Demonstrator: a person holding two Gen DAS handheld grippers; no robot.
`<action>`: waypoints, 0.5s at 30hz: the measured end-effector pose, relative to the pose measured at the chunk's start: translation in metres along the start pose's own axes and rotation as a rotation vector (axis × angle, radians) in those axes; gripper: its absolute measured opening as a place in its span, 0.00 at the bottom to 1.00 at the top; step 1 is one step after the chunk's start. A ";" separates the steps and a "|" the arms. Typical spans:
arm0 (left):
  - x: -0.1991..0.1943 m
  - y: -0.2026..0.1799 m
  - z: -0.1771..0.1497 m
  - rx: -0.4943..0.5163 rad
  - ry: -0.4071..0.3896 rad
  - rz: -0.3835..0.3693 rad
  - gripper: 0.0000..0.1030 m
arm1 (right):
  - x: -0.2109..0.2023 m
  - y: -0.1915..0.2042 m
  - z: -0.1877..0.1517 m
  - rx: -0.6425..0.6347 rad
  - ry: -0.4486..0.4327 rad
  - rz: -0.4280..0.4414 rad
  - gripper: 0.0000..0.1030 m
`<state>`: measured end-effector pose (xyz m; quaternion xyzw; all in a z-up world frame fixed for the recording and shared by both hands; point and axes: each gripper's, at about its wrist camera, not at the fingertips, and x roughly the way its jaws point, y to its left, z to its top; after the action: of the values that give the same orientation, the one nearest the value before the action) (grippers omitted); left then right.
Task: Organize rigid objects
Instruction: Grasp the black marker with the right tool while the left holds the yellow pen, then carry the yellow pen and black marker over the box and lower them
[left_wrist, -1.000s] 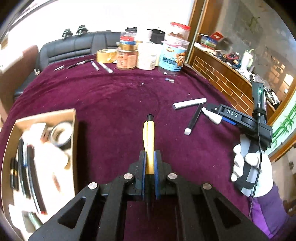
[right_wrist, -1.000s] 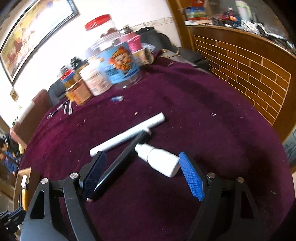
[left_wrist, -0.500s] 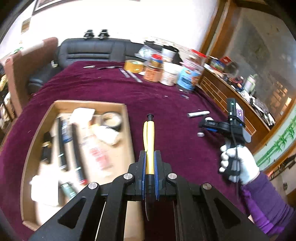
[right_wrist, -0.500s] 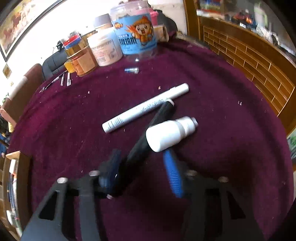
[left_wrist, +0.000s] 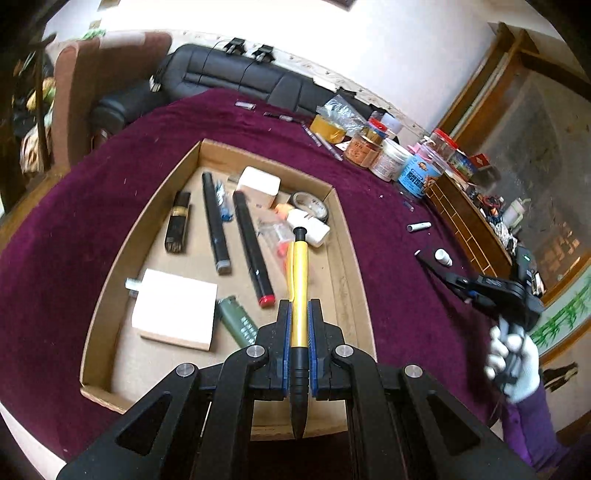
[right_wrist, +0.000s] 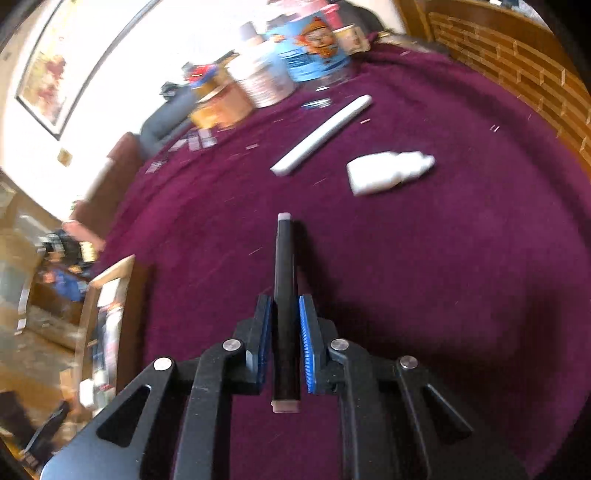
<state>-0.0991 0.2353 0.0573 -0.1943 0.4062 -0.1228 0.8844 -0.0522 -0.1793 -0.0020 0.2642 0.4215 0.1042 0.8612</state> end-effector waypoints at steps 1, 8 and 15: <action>0.003 0.004 -0.001 -0.022 0.013 -0.005 0.05 | -0.002 0.010 -0.006 -0.005 0.009 0.040 0.12; 0.006 0.028 -0.012 -0.127 0.055 -0.015 0.05 | 0.011 0.105 -0.041 -0.168 0.091 0.203 0.12; 0.026 0.029 -0.005 -0.148 0.093 -0.021 0.05 | 0.042 0.167 -0.060 -0.306 0.145 0.214 0.13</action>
<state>-0.0846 0.2506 0.0246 -0.2575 0.4530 -0.1106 0.8463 -0.0658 -0.0004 0.0305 0.1656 0.4310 0.2768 0.8427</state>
